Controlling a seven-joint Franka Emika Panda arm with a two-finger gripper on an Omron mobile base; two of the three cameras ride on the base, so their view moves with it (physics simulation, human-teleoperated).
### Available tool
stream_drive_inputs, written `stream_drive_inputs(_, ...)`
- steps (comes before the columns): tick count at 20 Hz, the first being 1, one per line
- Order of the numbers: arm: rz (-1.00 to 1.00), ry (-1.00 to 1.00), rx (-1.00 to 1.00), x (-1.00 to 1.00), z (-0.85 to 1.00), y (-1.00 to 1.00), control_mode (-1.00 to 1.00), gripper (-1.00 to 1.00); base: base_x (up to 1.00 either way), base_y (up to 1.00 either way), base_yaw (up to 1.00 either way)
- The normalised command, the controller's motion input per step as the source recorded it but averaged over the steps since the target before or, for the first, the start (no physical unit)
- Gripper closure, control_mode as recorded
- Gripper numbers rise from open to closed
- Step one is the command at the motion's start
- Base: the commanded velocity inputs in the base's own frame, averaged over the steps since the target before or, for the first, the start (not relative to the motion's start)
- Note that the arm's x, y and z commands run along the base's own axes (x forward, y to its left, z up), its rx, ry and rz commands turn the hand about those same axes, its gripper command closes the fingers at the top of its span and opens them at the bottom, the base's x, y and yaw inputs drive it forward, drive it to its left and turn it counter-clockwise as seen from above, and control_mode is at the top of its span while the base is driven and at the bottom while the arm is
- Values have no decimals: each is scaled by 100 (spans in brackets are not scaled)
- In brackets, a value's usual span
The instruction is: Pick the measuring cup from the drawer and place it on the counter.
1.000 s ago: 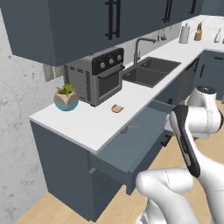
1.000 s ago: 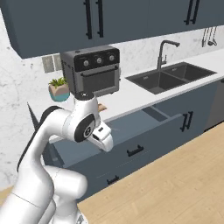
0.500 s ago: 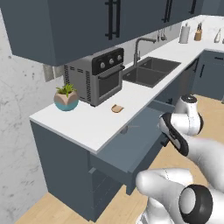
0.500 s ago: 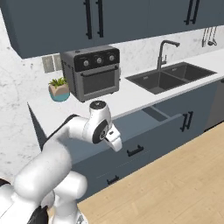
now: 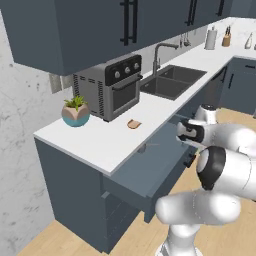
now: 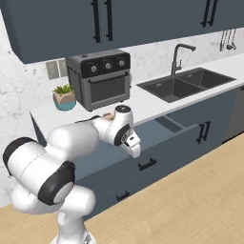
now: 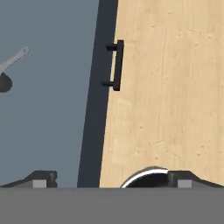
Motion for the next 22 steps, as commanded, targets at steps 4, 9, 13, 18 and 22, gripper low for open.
stream_drive_inputs(4,0,27,0,61,-66,0,-100,-100,0,0,0)
stream_drive_inputs(9,0,16,0,48,-70,0,-100,-100,0,0,0)
stream_drive_inputs(13,0,0,3,42,-51,0,-100,-100,0,0,0)
stream_drive_inputs(18,0,0,2,36,-56,0,-100,-100,0,0,0)
stream_drive_inputs(22,0,0,0,44,-55,0,-100,-100,0,0,0)
